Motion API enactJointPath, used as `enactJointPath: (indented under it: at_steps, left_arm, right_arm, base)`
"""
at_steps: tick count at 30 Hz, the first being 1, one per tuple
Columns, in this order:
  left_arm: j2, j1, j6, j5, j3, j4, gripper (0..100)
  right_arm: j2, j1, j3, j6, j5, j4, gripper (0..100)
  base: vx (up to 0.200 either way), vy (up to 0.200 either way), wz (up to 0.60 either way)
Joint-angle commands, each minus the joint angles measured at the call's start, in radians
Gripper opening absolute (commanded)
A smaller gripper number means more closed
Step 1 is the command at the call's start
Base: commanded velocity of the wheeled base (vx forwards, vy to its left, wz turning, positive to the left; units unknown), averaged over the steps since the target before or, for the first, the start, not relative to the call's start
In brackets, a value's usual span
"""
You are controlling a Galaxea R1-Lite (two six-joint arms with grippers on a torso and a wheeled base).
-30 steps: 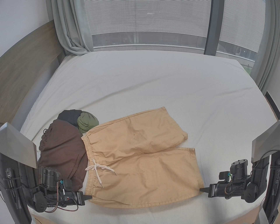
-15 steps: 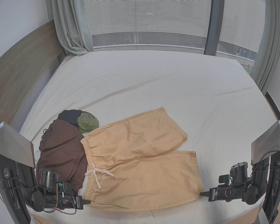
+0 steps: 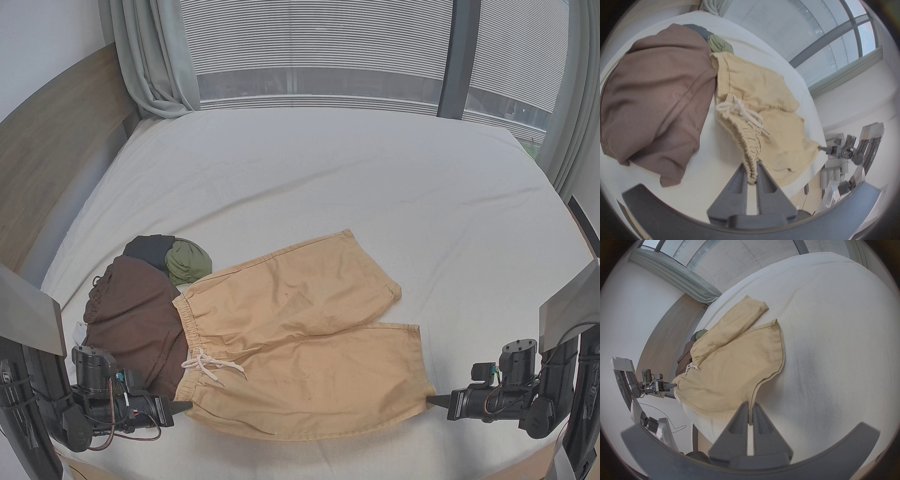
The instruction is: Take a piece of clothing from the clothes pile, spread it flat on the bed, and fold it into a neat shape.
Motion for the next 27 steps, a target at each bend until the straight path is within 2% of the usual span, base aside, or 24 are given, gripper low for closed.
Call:
enactJointPath:
  at_steps: [1,8,27]
  left_arm:
    - [-0.003,0.002,-0.062,-0.001,0.017,-0.08,0]
    - [0.005,-0.006,-0.133,-0.001,0.017,-0.202,0]
    - [-0.003,-0.002,-0.147,0.0,0.017,-0.203,0]
  right_arm:
    - [-0.045,0.003,0.012,0.01,0.001,-0.011,0]
    - [-0.097,-0.003,-0.016,0.031,0.001,-0.011,0]
    - [-0.148,0.003,-0.087,0.045,0.001,-0.01,0]
  base:
    - [0.0,0.0,0.0]
    - [0.0,0.0,0.0]
    - [0.0,0.0,0.0]
